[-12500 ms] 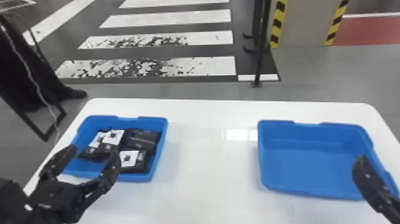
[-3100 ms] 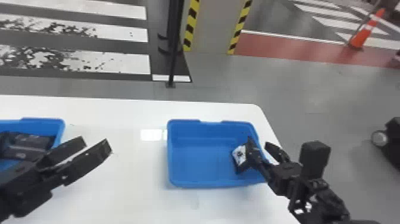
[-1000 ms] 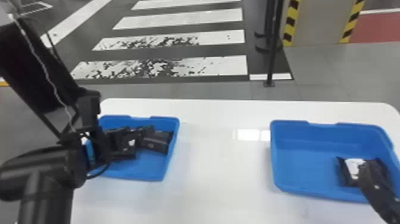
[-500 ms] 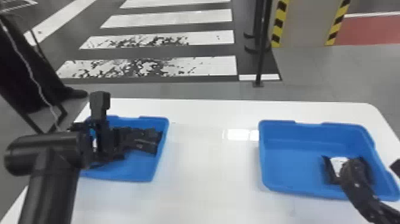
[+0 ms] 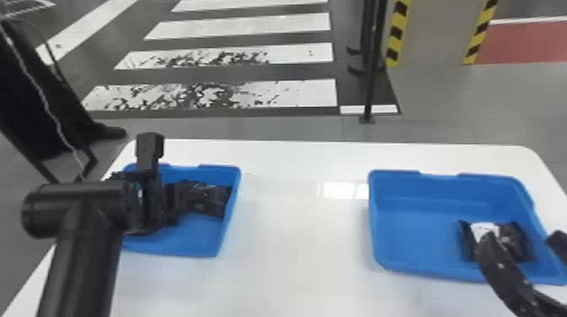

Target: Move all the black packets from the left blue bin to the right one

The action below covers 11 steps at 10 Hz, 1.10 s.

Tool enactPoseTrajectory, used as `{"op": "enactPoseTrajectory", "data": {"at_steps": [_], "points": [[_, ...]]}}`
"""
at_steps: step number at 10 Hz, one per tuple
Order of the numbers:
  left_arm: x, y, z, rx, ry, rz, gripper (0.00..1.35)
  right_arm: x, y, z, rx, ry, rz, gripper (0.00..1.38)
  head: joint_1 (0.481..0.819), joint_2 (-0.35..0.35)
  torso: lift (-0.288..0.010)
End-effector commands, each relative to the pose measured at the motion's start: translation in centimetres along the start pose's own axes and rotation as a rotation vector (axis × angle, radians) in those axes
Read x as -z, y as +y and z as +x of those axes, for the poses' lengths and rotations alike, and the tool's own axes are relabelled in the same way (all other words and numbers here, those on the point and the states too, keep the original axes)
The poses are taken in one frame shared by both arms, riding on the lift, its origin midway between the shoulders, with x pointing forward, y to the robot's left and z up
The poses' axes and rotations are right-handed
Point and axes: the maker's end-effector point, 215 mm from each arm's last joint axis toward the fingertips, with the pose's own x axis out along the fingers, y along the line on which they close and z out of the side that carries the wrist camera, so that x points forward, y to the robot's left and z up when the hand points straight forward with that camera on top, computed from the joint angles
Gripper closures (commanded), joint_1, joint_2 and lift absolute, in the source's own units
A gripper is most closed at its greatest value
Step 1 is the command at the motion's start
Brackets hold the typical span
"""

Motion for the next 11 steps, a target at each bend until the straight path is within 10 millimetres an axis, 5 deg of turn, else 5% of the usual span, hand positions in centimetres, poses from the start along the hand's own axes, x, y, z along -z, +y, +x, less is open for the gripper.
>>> {"op": "enactPoseTrajectory", "data": {"at_steps": [1,3,5,7,11], "points": [[-0.1,-0.2,1.2,-0.002,0.024,0.007,0.15,0.3,0.0,0.0,-0.001,0.007,0.004,0.19,0.695,0.141,-0.144],[-0.3,-0.8,2.3,0.006,0.049,0.016,0.23,0.3,0.0,0.1,-0.003,0.004,0.007,0.19,0.695,0.136,-0.144],[1.6,-0.7,2.4,-0.013,0.111,0.015,0.84,0.6,0.0,0.1,-0.003,0.011,0.019,0.19,0.695,0.125,-0.144],[2.4,-0.1,2.2,-0.029,0.134,0.025,1.23,0.5,0.1,0.1,-0.005,0.011,0.022,0.19,0.695,0.126,-0.144],[1.8,1.1,1.5,-0.023,0.116,0.056,1.20,0.6,0.2,0.0,-0.006,0.015,0.024,0.19,0.695,0.145,-0.144]]}}
